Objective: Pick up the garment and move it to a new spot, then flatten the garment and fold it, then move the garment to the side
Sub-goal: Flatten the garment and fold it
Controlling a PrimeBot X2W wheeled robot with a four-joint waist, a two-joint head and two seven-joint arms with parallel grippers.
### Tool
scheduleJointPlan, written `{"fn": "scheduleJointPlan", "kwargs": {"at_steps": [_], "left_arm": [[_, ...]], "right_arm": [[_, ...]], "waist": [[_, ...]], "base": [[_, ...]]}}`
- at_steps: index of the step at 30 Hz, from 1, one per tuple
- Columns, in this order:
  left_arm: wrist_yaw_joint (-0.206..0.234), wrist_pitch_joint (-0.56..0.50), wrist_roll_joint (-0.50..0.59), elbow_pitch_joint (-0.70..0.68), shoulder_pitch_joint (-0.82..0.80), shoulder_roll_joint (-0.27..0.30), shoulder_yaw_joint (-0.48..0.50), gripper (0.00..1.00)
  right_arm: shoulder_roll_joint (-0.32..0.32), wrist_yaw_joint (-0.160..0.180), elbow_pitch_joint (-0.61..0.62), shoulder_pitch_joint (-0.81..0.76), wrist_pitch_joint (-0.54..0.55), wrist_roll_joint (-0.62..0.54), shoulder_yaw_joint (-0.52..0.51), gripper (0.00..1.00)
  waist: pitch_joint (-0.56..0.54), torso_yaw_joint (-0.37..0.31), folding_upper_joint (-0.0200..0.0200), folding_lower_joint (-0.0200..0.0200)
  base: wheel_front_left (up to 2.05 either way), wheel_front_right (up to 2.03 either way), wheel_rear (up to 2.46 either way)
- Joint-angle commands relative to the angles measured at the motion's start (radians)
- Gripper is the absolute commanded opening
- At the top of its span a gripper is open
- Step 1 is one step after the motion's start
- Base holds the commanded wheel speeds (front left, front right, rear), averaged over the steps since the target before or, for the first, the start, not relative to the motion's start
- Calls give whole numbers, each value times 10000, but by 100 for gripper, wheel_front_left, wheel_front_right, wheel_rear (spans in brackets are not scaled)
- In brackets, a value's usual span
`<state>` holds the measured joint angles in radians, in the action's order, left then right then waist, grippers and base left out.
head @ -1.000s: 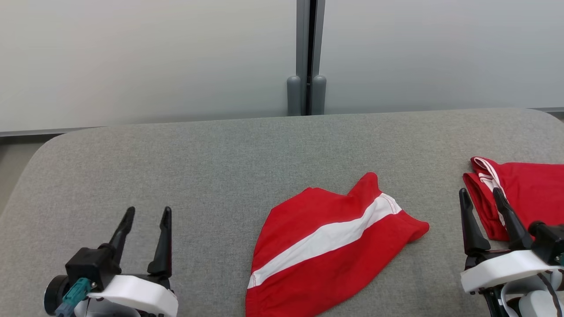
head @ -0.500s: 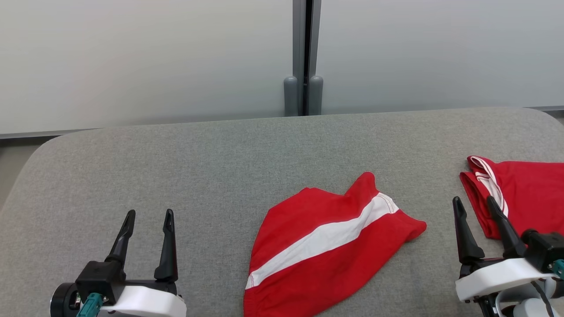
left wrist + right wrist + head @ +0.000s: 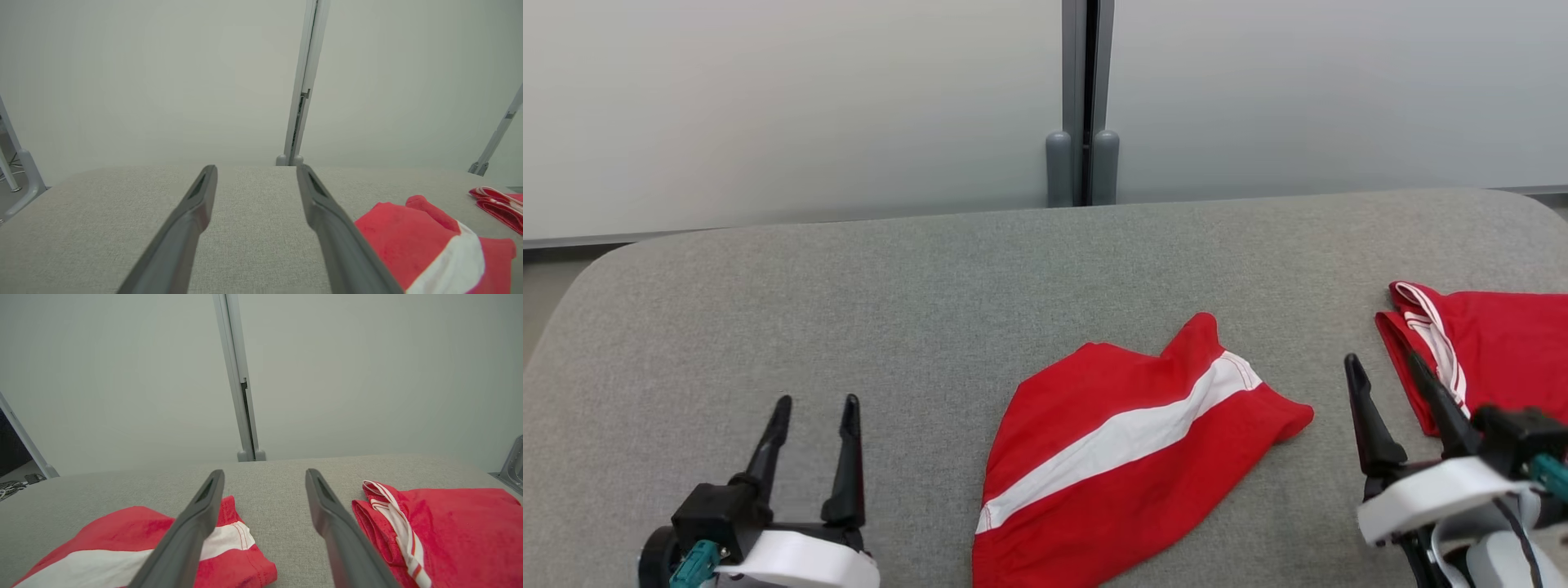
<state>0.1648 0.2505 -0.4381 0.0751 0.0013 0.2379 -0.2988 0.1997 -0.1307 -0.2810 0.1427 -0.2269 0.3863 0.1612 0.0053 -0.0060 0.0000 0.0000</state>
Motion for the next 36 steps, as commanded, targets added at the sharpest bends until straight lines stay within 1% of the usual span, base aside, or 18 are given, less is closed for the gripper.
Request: {"fn": "scheduleJointPlan", "kwargs": {"at_steps": [1, 3, 6, 12, 16, 21, 26, 29, 34, 35, 36], "left_arm": [[-133, -72, -158, -24, 1, -42, -28, 100], [-539, -532, -376, -92, -170, 31, -275, 100], [-942, -1566, -778, -88, -334, 128, -602, 100], [-1518, -3551, -2035, -278, -577, -20, -965, 100], [-1876, -4567, -2689, -407, -745, -95, -1265, 100], [-2168, -5292, -3009, -552, -1040, -69, -1565, 100], [-2313, -5850, -3231, -533, -1308, -62, -1832, 100], [-2359, -6083, -3366, -476, -1390, -90, -1933, 100], [-2480, -6379, -3652, -362, -1389, -132, -2092, 100], [-2527, -6392, -3727, -363, -1399, -158, -2105, 100], [-2543, -6395, -3807, -359, -1410, -185, -2104, 100]], "right_arm": [[150, -3, -94, 216, 152, 75, 26, 100], [307, -3, -274, 581, 537, 185, 297, 100], [645, -3, -774, 1148, 1332, 275, 783, 100], [1042, -3, -1817, 2244, 2765, 1163, 1534, 100], [1259, -3, -2592, 2918, 3729, 1688, 1949, 100], [1314, -3, -3419, 3784, 4334, 2119, 2353, 100], [1318, -3, -4068, 4424, 4830, 2597, 2866, 100], [1296, -3, -4299, 4611, 4911, 2803, 3178, 100], [1303, -3, -4520, 4711, 4746, 3015, 3513, 100], [1304, -3, -4538, 4736, 4664, 3060, 3589, 96], [1312, -3, -4567, 4758, 4618, 3112, 3651, 88]], "waist": [[79, 23, 0, 0], [239, 78, 0, 0], [455, 212, 0, 0], [862, 549, 0, 0], [1202, 766, 0, 0], [1702, 996, 0, 0], [2095, 1182, 0, 0], [2232, 1247, 0, 0], [2300, 1281, 0, 0], [2312, 1279, 0, 0], [2316, 1273, 0, 0]], "base": [[0, 0, 0], [0, 0, 0], [0, 0, 0], [0, 0, 0], [0, 0, 0], [0, 0, 0], [0, 0, 0], [0, 0, 0], [0, 0, 0], [0, 0, 0], [0, 0, 0]]}}
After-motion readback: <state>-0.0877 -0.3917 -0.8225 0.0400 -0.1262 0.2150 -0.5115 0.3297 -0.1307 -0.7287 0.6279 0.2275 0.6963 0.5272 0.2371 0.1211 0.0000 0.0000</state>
